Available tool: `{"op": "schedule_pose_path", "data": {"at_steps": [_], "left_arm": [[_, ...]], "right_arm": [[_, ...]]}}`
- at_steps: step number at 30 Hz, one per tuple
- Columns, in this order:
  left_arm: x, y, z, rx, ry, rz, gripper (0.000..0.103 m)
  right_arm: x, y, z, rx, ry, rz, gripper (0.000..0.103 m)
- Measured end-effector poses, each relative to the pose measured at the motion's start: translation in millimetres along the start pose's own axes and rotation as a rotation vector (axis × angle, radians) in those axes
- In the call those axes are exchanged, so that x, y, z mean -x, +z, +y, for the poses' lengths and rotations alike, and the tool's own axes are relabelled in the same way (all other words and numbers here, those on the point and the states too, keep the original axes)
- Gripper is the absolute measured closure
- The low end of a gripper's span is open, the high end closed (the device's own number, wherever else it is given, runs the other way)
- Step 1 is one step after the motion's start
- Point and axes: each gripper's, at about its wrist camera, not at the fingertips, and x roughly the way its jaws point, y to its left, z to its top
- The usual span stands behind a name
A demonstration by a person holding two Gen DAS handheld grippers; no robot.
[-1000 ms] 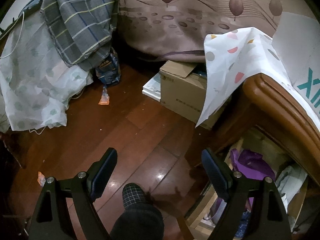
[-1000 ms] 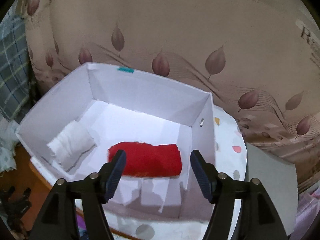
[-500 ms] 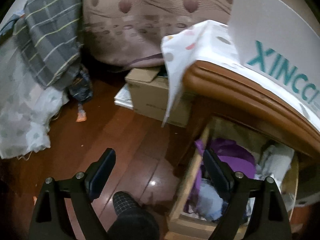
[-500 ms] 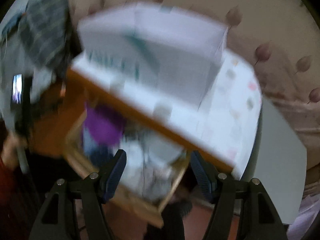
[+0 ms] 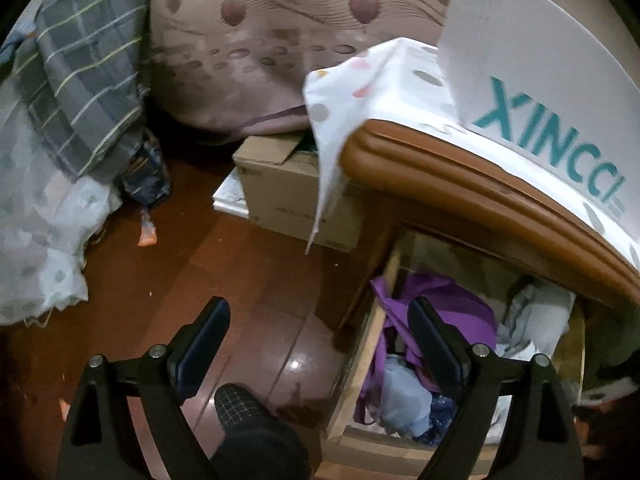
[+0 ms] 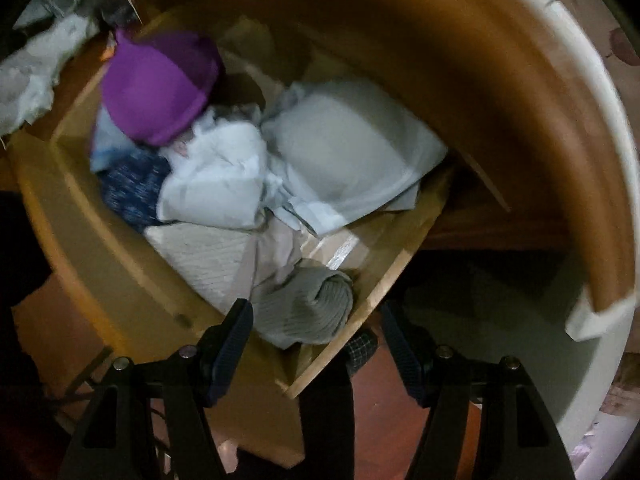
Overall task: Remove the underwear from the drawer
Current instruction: 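Move the right tool back down into the open drawer, then close the right tool on the grey knit socks in the drawer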
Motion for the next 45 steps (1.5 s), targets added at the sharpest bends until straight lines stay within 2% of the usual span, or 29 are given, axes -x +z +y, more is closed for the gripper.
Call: {"op": "schedule_pose_path", "data": {"at_steps": [6, 12, 15, 24, 30, 32, 33, 34, 38, 40, 45], "left_arm": [[-6.3, 0.7, 14.6, 0.070, -0.009, 0.034, 0.014], [-7.0, -0.4, 8.1, 0.044, -0.006, 0.037, 0.014], [-7.8, 0.2, 8.1, 0.045, -0.011, 0.038, 0.014], [-11.4, 2.1, 9.1, 0.051, -0.008, 0.049, 0.014], [-12.5, 3.3, 8.2, 0.053, -0.009, 0.053, 0.014], [-12.6, 3.6, 8.1, 0.056, -0.010, 0.051, 0.014], [-13.0, 3.6, 8.2, 0.061, -0.012, 0.051, 0.014], [-12.9, 4.4, 8.8, 0.064, -0.015, 0.052, 0.014], [-13.6, 5.1, 8.1, 0.062, -0.017, 0.053, 0.014], [-14.4, 5.5, 8.3, 0.061, -0.016, 0.054, 0.014], [-13.9, 3.3, 8.4, 0.073, -0.027, 0.060, 0.014]], "right_arm": [[-38.0, 7.5, 9.8, 0.098, -0.024, 0.089, 0.037], [-54.6, 17.6, 22.3, 0.236, -0.040, 0.146, 0.035], [-71.1, 19.0, 32.2, 0.328, -0.033, 0.225, 0.036], [-106.5, 31.5, 43.4, 0.411, 0.002, 0.362, 0.035], [-118.6, 38.4, 51.9, 0.431, -0.016, 0.414, 0.035], [-117.4, 38.4, 51.8, 0.417, -0.011, 0.404, 0.038], [-117.3, 37.9, 50.7, 0.399, 0.003, 0.413, 0.046], [-116.2, 36.9, 49.2, 0.383, 0.008, 0.412, 0.049], [-104.9, 27.6, 49.6, 0.372, -0.016, 0.360, 0.059], [-96.9, 24.7, 47.1, 0.329, -0.037, 0.321, 0.064], [-60.8, 14.9, 38.3, 0.189, -0.073, 0.143, 0.065]]}}
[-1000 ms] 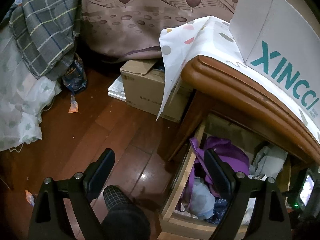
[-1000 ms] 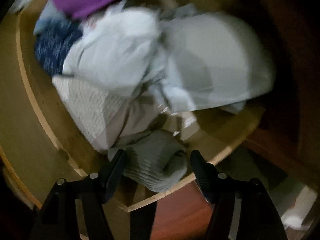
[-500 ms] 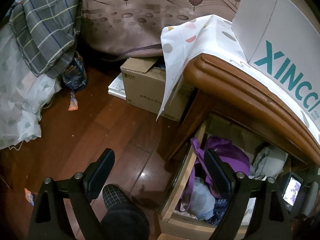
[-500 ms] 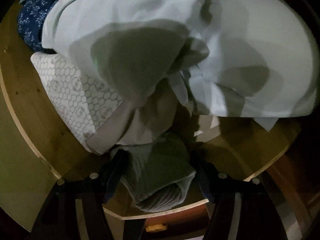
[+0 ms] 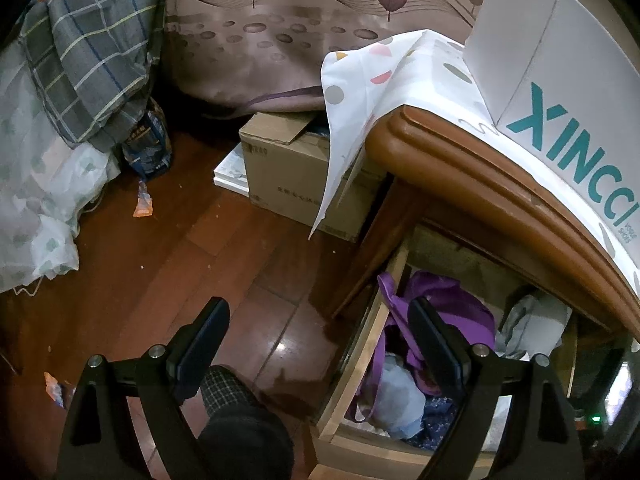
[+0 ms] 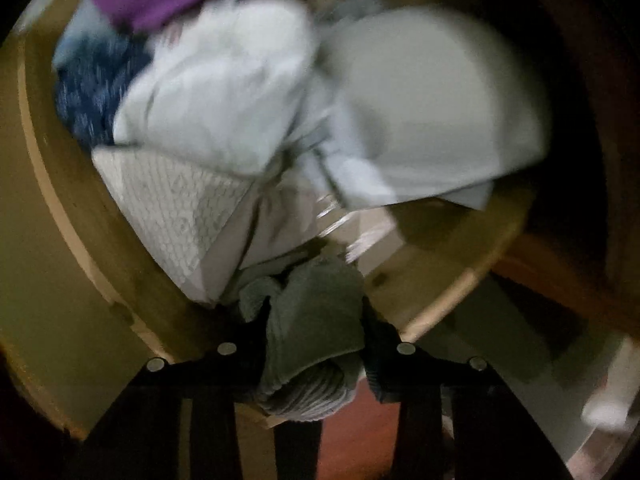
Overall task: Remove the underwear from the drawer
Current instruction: 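Close the right tool on the grey knit socks in the drawer, then lift the grey socks with the right tool while the left tool grasps the purple bra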
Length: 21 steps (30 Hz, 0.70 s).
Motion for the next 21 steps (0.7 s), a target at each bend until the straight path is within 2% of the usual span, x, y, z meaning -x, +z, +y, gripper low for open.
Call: {"op": "schedule_pose_path", "data": {"at_steps": [7, 10, 12, 14, 17, 19, 21], "left_arm": [[-0.9, -5.1, -9.9, -0.036, -0.002, 0.008, 0.014], [-2.4, -7.7, -15.9, -0.060, -0.023, 0.017, 0.014], [-4.3, -9.8, -18.2, -0.066, -0.040, 0.031, 0.014], [-7.2, -13.3, -19.9, -0.064, -0.075, 0.054, 0.014], [-10.2, -19.9, -24.7, -0.065, -0.134, 0.099, 0.015], [-12.4, -24.6, -29.4, -0.067, -0.182, 0.129, 0.015], [-15.8, -30.2, -37.2, -0.079, -0.230, 0.175, 0.015]], "right_arm": [[48.5, -32.0, -20.2, -0.308, 0.038, -0.271, 0.065], [64.6, -48.2, -43.4, -0.478, 0.083, -0.386, 0.065], [69.1, -61.5, -41.2, -0.595, 0.117, -0.461, 0.065], [63.7, -80.1, -48.2, -0.688, 0.139, -0.518, 0.065], [52.1, -82.4, -50.7, -0.763, 0.160, -0.567, 0.065], [44.5, -86.4, -47.7, -0.819, 0.204, -0.596, 0.065], [51.8, -92.9, -57.2, -0.829, 0.221, -0.620, 0.065]]}}
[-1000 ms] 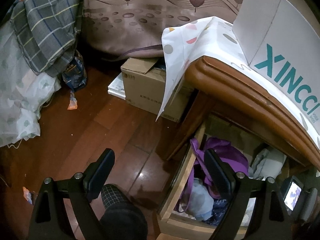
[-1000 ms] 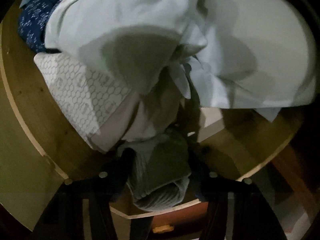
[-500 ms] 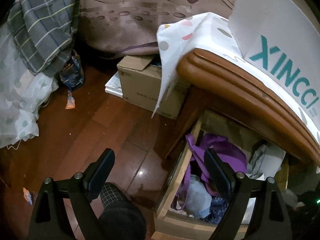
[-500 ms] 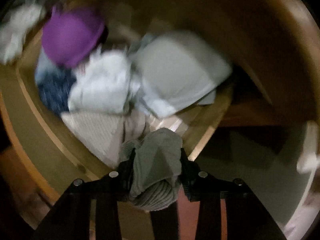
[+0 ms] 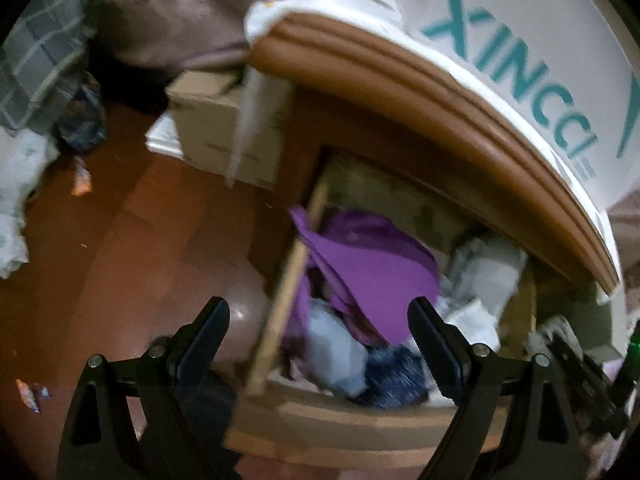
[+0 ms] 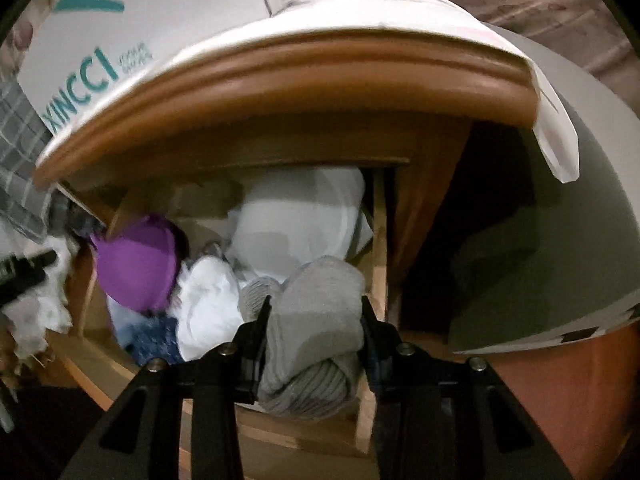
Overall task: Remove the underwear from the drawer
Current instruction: 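Lift the grey socks with the right tool while the left tool grasps the purple bra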
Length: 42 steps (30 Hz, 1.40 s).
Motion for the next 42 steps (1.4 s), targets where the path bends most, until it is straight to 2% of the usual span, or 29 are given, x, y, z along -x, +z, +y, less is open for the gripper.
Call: {"op": "schedule_pose_path", "data": {"at_steps": [4, 8, 14, 22, 30, 38, 42], "left_arm": [[-10.6, -4.1, -14.2, -0.022, -0.037, 0.051, 0.015], [-19.5, -8.0, -24.3, -0.016, -0.023, 0.071, 0.015], [-41.1, -9.9, -33.6, 0.052, -0.041, 0.128, 0.016], [-67.3, -11.4, -30.2, 0.150, -0.100, 0.166, 0.019], [-78.6, -1.8, -37.6, 0.150, -0.121, 0.183, 0.037], [-91.9, 6.1, -51.1, 0.146, -0.105, 0.191, 0.038], [-98.5, 6.4, -51.3, 0.154, -0.108, 0.189, 0.059]], "right_arm": [[7.2, 0.4, 3.0, 0.014, 0.000, -0.023, 0.065], [14.2, -0.7, -3.1, -0.024, 0.016, -0.057, 0.065], [32.1, 1.3, -10.4, -0.052, 0.021, -0.117, 0.065], [37.8, 3.9, -21.0, -0.098, 0.061, -0.120, 0.065], [39.5, 5.3, -20.5, -0.101, 0.075, -0.121, 0.065], [42.1, 4.6, -23.9, -0.113, 0.065, -0.128, 0.065], [40.9, 5.0, -23.5, -0.113, 0.067, -0.123, 0.065]]}}
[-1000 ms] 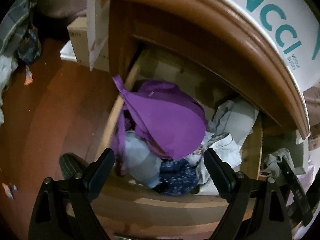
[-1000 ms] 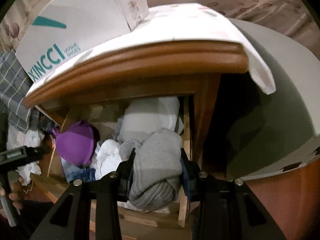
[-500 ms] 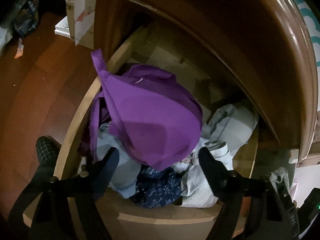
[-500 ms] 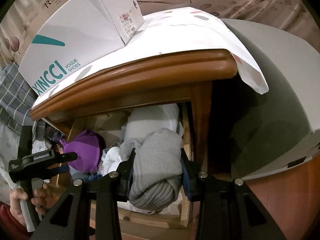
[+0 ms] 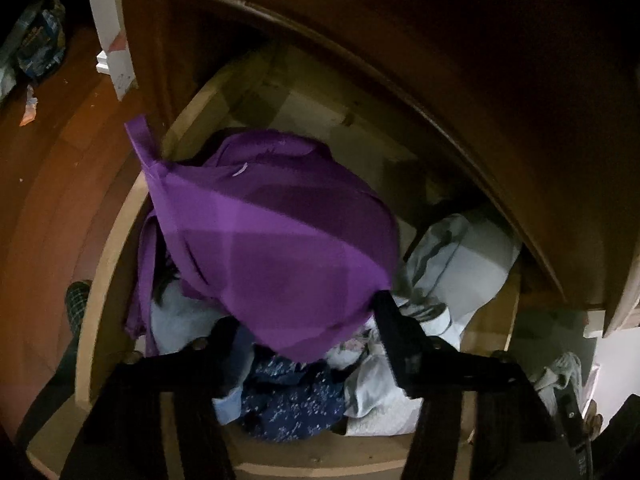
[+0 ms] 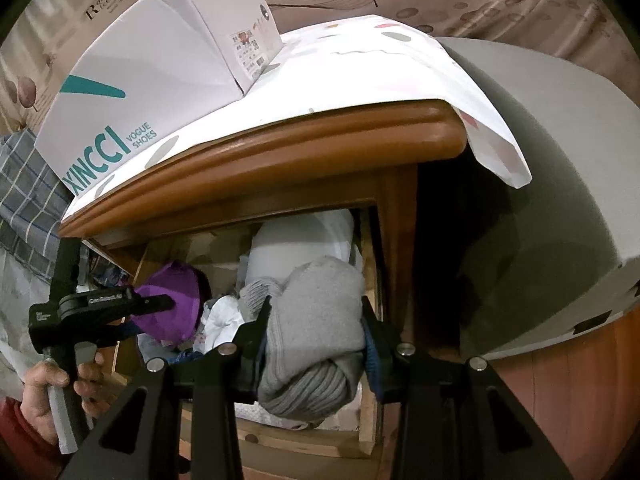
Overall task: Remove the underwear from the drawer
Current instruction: 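Lift the grey socks with the right tool while the left tool grasps the purple bra, then lift the purple bra out of the drawer with the left tool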
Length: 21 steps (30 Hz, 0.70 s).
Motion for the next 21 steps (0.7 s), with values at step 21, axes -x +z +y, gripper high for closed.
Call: {"op": "schedule_pose_path", "data": {"at_steps": [21], "left_arm": [[49.7, -30.5, -8.6, -0.113, -0.045, -0.116, 0.097]], "right_arm": [[-0.4, 0.0, -2.1, -0.008, 0.007, 0.005, 0.065]]}}
